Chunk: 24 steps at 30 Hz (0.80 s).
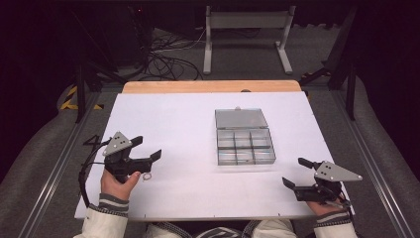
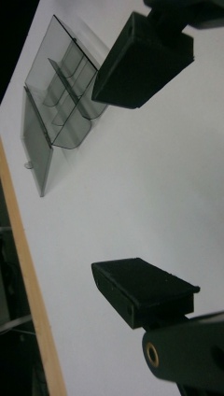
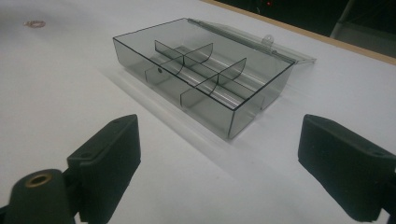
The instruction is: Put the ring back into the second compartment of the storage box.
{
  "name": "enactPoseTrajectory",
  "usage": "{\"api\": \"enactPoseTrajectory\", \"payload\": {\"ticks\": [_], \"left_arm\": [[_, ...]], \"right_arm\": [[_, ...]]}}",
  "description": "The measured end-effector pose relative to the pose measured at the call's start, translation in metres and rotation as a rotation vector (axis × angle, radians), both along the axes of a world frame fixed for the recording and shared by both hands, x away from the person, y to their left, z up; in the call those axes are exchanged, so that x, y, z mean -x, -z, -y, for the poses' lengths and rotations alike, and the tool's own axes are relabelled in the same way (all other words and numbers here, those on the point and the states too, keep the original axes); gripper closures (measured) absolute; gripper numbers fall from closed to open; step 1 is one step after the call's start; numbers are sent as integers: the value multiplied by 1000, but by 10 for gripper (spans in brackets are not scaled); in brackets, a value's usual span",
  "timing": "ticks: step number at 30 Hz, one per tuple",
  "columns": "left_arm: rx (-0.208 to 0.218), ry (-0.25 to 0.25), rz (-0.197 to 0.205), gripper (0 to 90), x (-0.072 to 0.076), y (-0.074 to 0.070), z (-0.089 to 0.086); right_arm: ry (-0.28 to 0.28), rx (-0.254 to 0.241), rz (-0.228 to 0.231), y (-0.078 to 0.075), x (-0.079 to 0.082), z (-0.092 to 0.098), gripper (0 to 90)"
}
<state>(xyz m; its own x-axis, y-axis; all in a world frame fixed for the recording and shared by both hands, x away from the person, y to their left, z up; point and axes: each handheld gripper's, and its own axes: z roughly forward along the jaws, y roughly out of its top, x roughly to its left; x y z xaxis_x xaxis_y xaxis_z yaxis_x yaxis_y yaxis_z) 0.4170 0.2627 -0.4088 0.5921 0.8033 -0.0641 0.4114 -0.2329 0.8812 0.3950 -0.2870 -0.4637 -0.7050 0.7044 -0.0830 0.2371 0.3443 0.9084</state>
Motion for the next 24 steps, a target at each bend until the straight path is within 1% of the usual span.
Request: {"api": "enactPoseTrajectory", "payload": {"ticks": [1,2,3,4,5,6,7,8,9,10,11,12,13,14,15,17,18,19,22,23,24], "left_arm": [[0,0,0,159,0,0,0],[0,19,-22,160,-2,0,-1],[-16,27,-27,160,-3,0,-1],[-37,39,-45,178,-4,0,-1],[-74,54,-55,178,-5,0,0],[-109,56,-67,203,-5,0,1],[-140,60,-71,244,-6,1,2],[-158,66,-84,244,-6,1,3],[-167,66,-90,261,-7,1,3],[-166,69,-101,279,-7,2,3],[-185,72,-105,302,-8,2,2],[-195,66,-117,319,-8,2,3],[-217,69,-124,354,-9,2,2],[-230,67,-135,354,-9,3,2],[-241,72,-153,380,-10,3,2],[-275,71,-169,387,-11,4,1],[-286,76,-188,395,-12,5,1],[-300,75,-195,400,-13,5,1],[-365,64,-221,402,-13,8,2],[-384,62,-233,401,-14,9,2],[-391,63,-239,403,-14,10,2]], "right_arm": [[0,0,0,0,0,0,137],[-3,0,0,0,0,0,137],[-3,0,0,0,0,0,137],[-5,2,2,0,1,-1,137],[-5,2,2,0,1,-1,137],[-6,3,4,0,1,-1,137],[-2,6,8,-1,1,-1,138],[-2,6,8,-1,1,-1,138],[-2,7,9,-1,1,-1,139],[-4,4,11,-1,1,-1,139],[-2,4,11,-1,2,-1,139],[-2,4,10,-1,1,-1,139],[-3,7,7,-1,2,-1,140],[-3,7,7,-1,2,-1,140],[-4,6,8,0,2,-1,140],[-3,7,8,-1,2,-1,140],[-5,5,8,0,2,-1,140],[-4,5,8,0,2,-1,140],[-5,3,9,0,3,-1,141],[-2,7,21,-1,3,0,142],[-1,6,23,-1,4,0,142]]}}
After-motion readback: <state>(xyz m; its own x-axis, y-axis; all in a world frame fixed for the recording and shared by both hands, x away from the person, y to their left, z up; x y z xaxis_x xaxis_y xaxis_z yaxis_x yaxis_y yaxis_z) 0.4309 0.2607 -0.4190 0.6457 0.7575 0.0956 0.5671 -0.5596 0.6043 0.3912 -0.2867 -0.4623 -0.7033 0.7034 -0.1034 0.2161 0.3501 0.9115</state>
